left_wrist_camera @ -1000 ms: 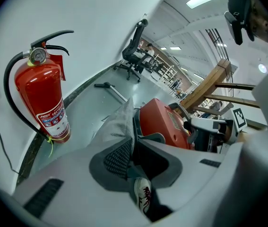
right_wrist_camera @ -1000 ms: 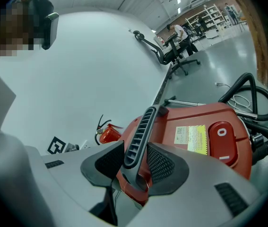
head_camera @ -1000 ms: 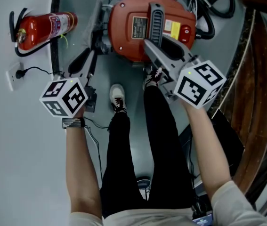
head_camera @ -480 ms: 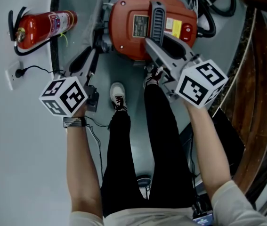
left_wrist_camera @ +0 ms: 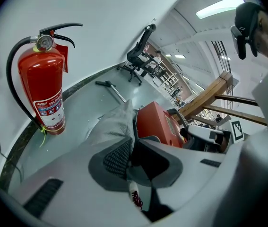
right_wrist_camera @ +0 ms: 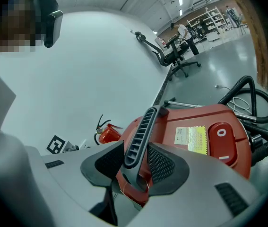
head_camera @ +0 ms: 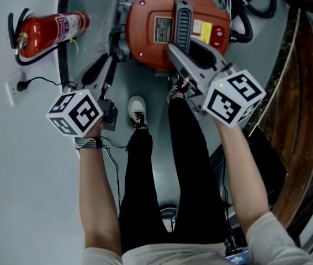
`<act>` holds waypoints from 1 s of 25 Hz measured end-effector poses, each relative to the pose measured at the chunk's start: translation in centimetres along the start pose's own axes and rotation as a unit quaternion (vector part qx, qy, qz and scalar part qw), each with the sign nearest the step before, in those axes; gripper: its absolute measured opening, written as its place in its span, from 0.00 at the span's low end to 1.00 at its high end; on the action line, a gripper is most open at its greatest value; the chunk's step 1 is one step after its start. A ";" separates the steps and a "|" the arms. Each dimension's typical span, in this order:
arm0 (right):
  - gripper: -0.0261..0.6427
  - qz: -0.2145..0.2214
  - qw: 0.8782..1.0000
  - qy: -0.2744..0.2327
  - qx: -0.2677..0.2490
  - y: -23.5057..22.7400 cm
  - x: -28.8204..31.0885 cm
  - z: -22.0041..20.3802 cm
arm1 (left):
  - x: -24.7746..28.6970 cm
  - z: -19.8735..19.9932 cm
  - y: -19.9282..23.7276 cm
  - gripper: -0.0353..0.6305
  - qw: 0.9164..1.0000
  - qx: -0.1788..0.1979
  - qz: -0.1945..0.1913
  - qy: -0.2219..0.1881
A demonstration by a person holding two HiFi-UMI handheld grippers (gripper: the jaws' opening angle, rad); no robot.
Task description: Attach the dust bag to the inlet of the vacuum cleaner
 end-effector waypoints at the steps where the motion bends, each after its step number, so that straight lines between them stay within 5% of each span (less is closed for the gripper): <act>1: 0.26 -0.001 1.000 0.000 0.000 0.0 0.0 0.0 | 0.0 0.0 0.0 0.13 1.000 -0.004 -0.002 -0.002; 16: 0.26 -0.003 1.000 -0.002 0.001 0.1 0.1 0.0 | 0.1 -0.4 0.2 0.13 0.998 -0.052 -0.035 -0.014; 25: 0.26 0.006 1.000 0.005 0.009 0.0 0.1 0.0 | -0.5 -0.5 -0.2 0.17 0.998 0.047 0.004 -0.033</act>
Point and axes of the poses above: the fingertips, and each gripper's own axes: x forward along the fingers, y to its left, z out of its top, the point moved 7 cm from there along -x, backward along the fingers, and after that the axes turned 3 degrees about y, right-handed, at the moved point
